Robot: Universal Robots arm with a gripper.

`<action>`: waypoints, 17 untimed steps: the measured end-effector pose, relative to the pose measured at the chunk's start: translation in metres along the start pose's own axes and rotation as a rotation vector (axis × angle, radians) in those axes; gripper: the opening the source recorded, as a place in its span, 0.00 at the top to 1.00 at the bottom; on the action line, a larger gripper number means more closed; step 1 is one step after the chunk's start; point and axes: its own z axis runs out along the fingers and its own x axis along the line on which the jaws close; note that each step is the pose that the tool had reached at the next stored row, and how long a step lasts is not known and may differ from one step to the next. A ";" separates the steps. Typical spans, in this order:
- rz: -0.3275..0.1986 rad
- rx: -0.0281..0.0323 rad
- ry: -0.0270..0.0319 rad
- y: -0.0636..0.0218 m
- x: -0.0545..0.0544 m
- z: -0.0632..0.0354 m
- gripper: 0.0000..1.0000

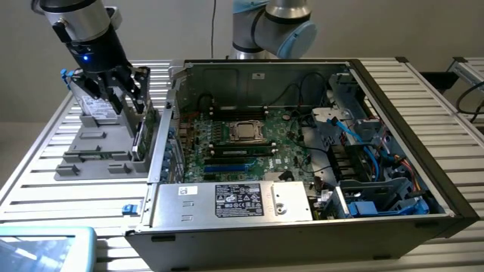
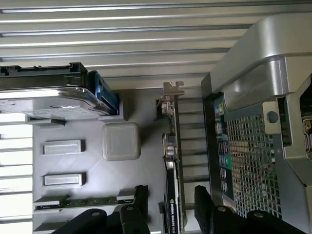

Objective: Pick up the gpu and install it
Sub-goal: 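Pick up the gpu and move the gpu toward the slot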

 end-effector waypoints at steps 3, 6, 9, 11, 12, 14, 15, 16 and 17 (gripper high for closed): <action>0.000 -0.0006 0.0000 -0.0029 0.000 0.0052 0.48; 0.000 -0.0028 0.0001 -0.0043 0.000 0.0105 0.48; 0.000 -0.0078 -0.0009 -0.0050 0.000 0.0148 0.48; 0.000 -0.0149 -0.0026 -0.0054 0.000 0.0165 0.48; 0.000 -0.0184 -0.0033 -0.0057 0.000 0.0176 0.48; 0.001 -0.0206 -0.0038 -0.0076 0.000 0.0210 0.48; 0.001 -0.0207 -0.0037 -0.0085 0.000 0.0227 0.48; 0.001 -0.0208 -0.0038 -0.0095 0.000 0.0244 0.48; 0.001 -0.0208 -0.0038 -0.0106 0.000 0.0261 0.48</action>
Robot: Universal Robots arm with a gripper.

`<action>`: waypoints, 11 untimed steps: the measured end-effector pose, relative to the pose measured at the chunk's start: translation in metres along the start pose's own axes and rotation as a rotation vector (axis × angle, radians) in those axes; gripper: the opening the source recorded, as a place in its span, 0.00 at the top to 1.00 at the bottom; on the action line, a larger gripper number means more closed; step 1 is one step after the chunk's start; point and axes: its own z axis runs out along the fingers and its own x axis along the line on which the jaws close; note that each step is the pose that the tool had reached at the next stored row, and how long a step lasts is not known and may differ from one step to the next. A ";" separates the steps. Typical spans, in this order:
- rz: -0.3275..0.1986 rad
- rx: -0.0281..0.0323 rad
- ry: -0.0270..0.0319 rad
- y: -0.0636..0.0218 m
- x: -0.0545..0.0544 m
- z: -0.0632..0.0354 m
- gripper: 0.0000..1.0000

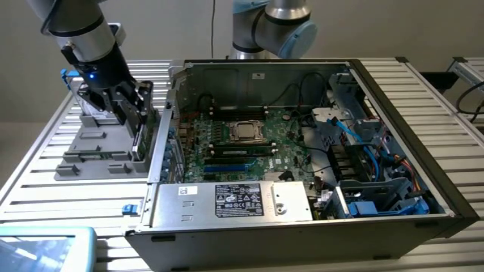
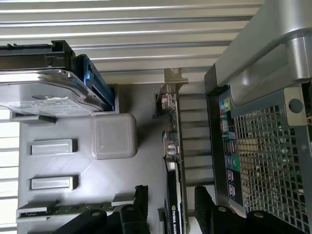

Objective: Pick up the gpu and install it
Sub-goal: 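Pick up the gpu and move the gpu toward the slot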

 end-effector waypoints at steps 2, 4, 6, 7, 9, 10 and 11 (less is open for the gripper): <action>0.000 -0.0011 -0.0003 -0.0016 0.000 0.0035 0.48; 0.000 -0.0053 -0.0006 -0.0025 0.000 0.0066 0.48; 0.000 -0.0114 -0.0014 -0.0034 0.000 0.0090 0.48; 0.001 -0.0147 -0.0019 -0.0038 0.000 0.0102 0.48; 0.000 -0.0185 -0.0034 -0.0051 0.000 0.0130 0.48; 0.000 -0.0190 -0.0044 -0.0061 0.000 0.0146 0.48; 0.000 -0.0195 -0.0052 -0.0072 0.000 0.0162 0.48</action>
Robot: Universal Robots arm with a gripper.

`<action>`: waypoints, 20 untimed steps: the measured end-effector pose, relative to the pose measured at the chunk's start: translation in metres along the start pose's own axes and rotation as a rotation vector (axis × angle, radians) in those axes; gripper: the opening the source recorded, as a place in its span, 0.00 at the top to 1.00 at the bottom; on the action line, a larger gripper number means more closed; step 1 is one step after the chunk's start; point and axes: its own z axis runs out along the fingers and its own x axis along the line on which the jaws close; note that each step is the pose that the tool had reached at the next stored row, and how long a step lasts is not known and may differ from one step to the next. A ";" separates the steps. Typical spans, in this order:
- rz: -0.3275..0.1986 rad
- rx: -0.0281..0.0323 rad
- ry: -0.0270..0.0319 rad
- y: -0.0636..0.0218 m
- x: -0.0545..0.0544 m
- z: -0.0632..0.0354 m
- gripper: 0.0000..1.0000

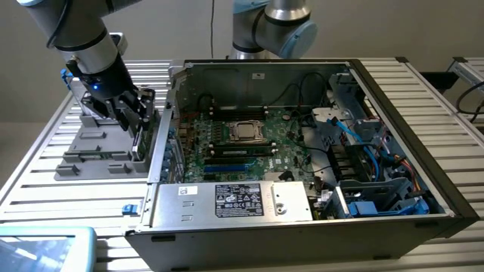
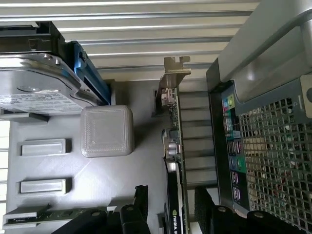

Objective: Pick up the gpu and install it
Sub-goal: 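Pick up the gpu and move the gpu toward the slot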

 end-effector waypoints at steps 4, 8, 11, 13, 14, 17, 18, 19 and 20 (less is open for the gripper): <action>0.001 -0.0064 -0.0003 -0.0017 0.000 0.0070 0.48; 0.006 -0.0089 -0.0008 -0.0024 -0.002 0.0141 0.48; 0.012 -0.0086 -0.0017 -0.0021 -0.003 0.0193 0.48; 0.016 -0.0084 -0.0024 -0.0016 -0.003 0.0217 0.48; 0.017 -0.0081 -0.0025 -0.0012 -0.003 0.0225 0.48; 0.023 -0.0078 -0.0034 0.0007 -0.003 0.0248 0.48; 0.023 -0.0079 -0.0035 0.0008 -0.003 0.0250 0.48; 0.023 -0.0079 -0.0034 0.0007 -0.003 0.0251 0.48; 0.023 -0.0084 -0.0034 0.0007 -0.002 0.0253 0.48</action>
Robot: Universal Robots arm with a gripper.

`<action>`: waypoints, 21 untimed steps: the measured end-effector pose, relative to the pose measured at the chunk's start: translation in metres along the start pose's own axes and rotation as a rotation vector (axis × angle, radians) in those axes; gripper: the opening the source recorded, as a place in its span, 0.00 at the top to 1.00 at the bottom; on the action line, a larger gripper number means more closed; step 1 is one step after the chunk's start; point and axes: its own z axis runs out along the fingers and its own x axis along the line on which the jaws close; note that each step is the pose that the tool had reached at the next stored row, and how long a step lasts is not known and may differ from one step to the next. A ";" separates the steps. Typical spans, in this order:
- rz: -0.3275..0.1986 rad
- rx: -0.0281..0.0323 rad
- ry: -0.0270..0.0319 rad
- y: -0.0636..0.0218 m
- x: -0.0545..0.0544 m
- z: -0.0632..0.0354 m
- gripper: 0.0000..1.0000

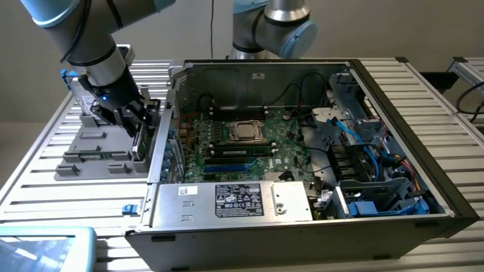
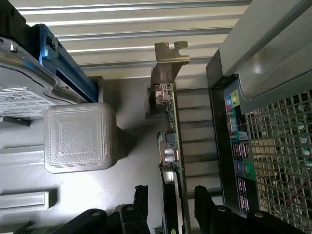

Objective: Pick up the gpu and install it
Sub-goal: 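Pick up the gpu and move the gpu toward the slot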

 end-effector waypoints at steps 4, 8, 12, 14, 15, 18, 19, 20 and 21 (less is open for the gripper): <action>0.000 -0.0015 0.0001 -0.0002 0.000 0.0005 0.48; -0.009 -0.0052 0.0019 -0.0003 0.000 0.0009 0.48; -0.022 -0.0078 0.0041 -0.0007 0.000 0.0016 0.48; -0.023 -0.0079 0.0043 -0.0009 0.000 0.0023 0.48; -0.024 -0.0078 0.0044 -0.0011 0.000 0.0029 0.48; -0.024 -0.0078 0.0046 -0.0013 0.000 0.0046 0.48; -0.024 -0.0077 0.0047 -0.0013 0.000 0.0046 0.48; -0.024 -0.0076 0.0048 -0.0013 0.000 0.0046 0.48; -0.024 -0.0077 0.0047 -0.0013 0.000 0.0047 0.48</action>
